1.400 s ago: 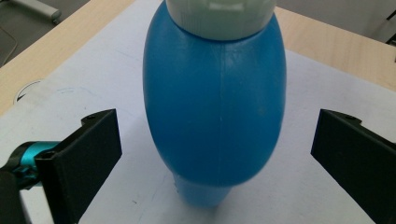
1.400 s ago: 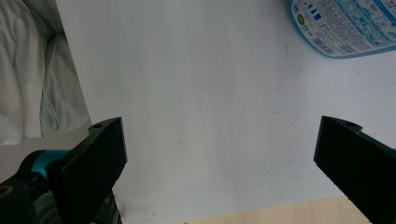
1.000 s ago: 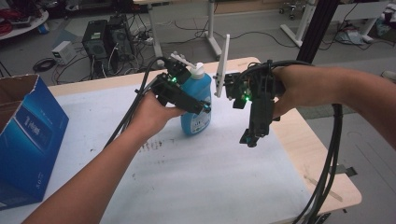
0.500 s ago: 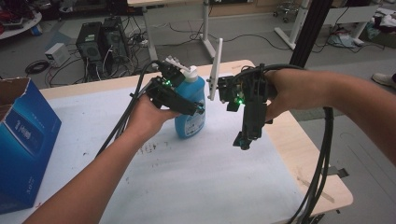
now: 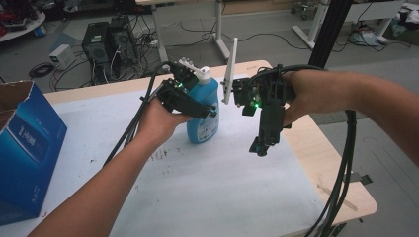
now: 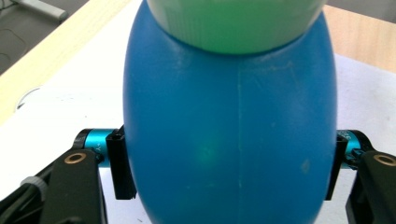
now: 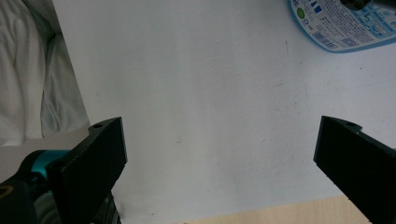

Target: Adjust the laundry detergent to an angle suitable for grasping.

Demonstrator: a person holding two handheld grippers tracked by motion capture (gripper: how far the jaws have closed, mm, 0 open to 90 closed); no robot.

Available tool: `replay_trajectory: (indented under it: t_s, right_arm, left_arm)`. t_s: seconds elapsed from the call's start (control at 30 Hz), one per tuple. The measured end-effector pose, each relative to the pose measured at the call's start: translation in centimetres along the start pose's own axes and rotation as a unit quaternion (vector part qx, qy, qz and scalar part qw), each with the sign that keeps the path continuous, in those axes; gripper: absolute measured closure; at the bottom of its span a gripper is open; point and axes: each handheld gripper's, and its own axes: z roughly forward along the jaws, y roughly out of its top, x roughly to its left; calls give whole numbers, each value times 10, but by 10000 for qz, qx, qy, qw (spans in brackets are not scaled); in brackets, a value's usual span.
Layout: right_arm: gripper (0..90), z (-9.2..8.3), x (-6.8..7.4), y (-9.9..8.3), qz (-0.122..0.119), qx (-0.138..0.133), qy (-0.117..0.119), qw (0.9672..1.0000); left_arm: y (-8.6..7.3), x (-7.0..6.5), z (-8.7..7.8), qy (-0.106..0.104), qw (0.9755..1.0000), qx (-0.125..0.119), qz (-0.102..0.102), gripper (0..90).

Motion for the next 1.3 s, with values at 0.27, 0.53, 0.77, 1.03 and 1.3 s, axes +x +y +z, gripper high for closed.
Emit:
replay_trajectory:
  t_s: [0.27, 0.53, 0.77, 1.03, 1.3]
  right_arm:
    - [19, 0, 0, 0, 3, -11, 11, 10000]
    - [19, 1, -2, 1, -6, -12, 25, 10000]
    - [19, 2, -3, 0, 4, -15, 25, 10000]
    - [19, 0, -1, 0, 21, -39, 23, 10000]
    - [19, -1, 3, 2, 14, -34, -5, 10000]
  left_arm:
    - [0, 0, -1, -14, 10000, -20, 70, 414]
    - [-1, 2, -1, -91, 9999, -54, 67, 428]
    - [0, 1, -1, -142, 9998, -64, 157, 438]
    - [4, 6, -18, -282, 9991, -113, 289, 441]
    - [11, 22, -59, -662, 9955, -318, 606, 441]
